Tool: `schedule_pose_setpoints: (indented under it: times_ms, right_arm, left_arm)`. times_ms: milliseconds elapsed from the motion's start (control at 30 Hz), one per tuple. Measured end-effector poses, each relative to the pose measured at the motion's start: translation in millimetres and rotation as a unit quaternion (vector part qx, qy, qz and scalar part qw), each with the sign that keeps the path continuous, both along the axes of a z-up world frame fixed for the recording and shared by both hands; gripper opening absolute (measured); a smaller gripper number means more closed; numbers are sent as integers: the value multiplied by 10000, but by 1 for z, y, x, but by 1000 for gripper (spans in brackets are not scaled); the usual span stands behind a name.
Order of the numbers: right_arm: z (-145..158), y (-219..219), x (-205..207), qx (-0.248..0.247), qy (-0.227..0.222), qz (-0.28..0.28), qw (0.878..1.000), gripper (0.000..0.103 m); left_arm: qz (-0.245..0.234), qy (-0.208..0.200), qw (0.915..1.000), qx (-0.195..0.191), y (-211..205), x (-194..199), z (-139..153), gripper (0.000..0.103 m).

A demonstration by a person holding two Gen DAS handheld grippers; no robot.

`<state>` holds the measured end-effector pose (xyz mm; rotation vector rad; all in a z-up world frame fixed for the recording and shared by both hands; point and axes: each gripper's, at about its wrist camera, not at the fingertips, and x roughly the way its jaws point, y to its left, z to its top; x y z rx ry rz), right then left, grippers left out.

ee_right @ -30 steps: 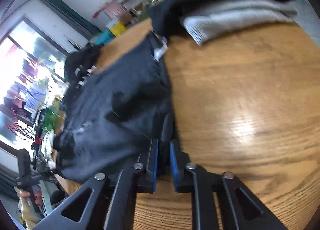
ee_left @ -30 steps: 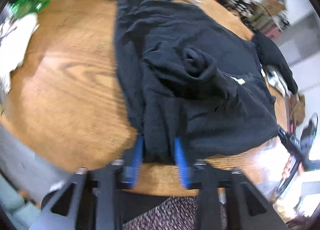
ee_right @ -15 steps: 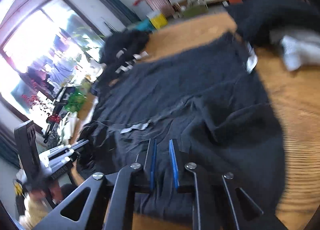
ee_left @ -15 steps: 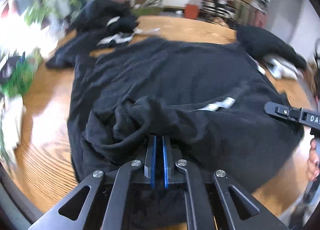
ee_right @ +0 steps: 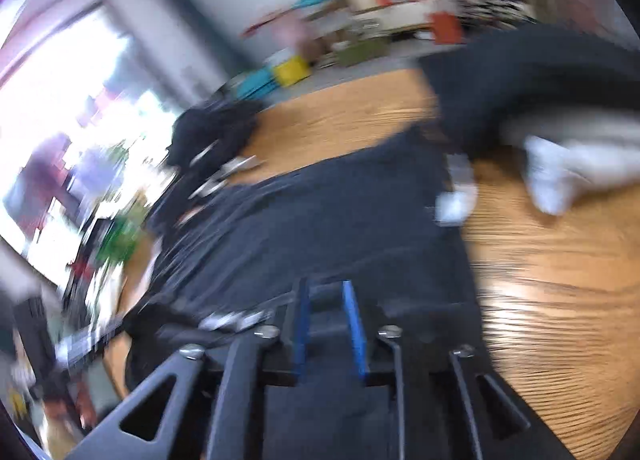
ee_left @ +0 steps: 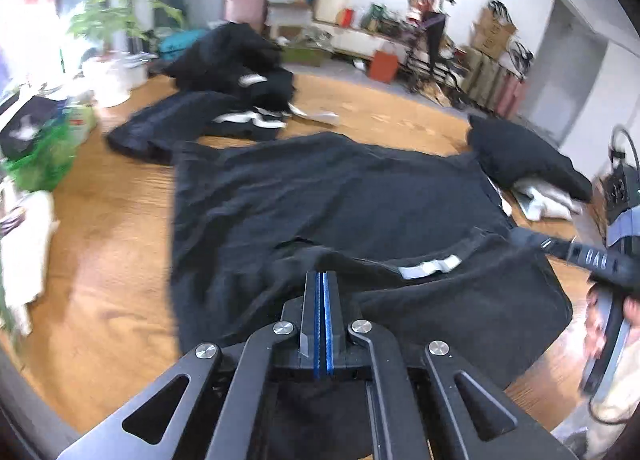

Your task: Fold clothes

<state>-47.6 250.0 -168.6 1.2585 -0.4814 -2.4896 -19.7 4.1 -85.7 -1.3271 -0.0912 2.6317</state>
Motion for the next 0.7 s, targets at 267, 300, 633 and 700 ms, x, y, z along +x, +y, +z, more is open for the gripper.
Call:
schedule_pose_setpoints:
  times_ms: [267, 300, 633, 700]
  right_arm:
    - [-42, -23, -29, 70, -493, 172, 9986, 10]
    - [-43, -12, -33, 35, -501, -7, 9987, 9]
    - [-8, 39, 8, -24, -36, -487, 9988, 28]
    - [-8, 26, 27, 100, -42, -167, 9998, 28]
  left_arm:
    - [827, -261, 9958, 301, -54, -12, -23, 4]
    - [853, -284, 9953, 361, -61, -13, -24, 4]
    - [558, 161, 9971, 492, -41, 8, 8, 4]
    - [147, 33, 9997, 197, -16, 13, 1, 4]
